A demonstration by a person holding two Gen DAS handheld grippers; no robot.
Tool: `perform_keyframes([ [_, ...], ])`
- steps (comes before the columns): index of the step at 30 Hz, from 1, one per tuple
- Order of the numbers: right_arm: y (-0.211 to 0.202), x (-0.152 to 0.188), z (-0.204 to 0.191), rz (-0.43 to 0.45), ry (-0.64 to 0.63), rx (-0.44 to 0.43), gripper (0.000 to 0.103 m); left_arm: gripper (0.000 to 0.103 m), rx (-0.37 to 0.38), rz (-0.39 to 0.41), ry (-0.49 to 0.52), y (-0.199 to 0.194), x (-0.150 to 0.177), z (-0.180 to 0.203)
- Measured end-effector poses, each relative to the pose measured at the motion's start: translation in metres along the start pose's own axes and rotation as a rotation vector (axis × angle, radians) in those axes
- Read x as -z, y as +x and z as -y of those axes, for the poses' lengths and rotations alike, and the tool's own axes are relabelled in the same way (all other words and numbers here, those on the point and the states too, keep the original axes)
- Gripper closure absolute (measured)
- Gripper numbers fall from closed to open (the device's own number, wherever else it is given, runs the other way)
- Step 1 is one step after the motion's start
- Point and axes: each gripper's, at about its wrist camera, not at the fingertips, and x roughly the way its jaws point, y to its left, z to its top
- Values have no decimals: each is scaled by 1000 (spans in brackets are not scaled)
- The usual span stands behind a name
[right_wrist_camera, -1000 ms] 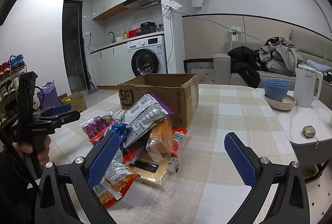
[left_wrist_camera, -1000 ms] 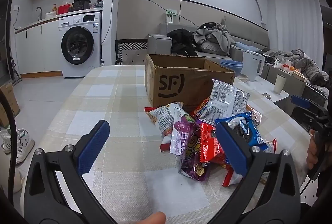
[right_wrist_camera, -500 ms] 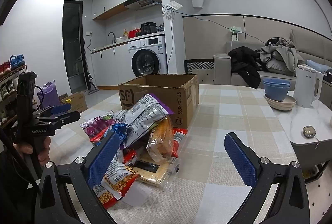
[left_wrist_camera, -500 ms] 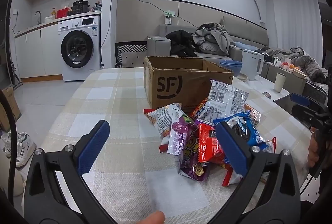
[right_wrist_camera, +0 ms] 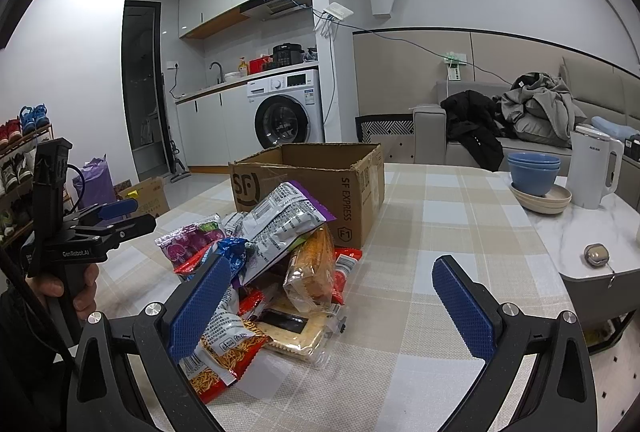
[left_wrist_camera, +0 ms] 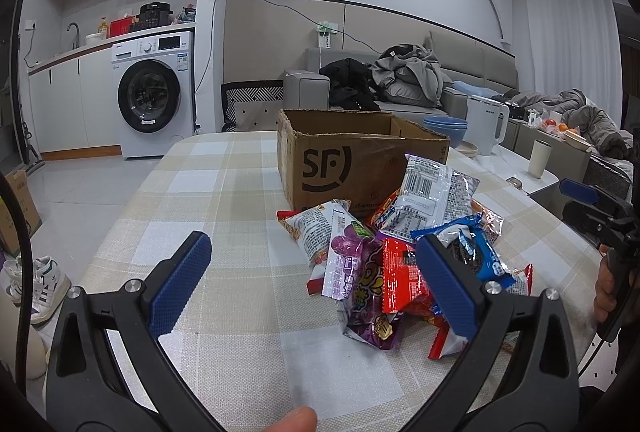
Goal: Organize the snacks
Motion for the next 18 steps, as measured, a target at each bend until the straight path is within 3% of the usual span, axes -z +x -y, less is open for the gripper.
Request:
perform_keyframes([
  [18, 0, 0, 0, 2, -2, -1, 0, 1, -3, 1, 2, -3, -2, -2],
])
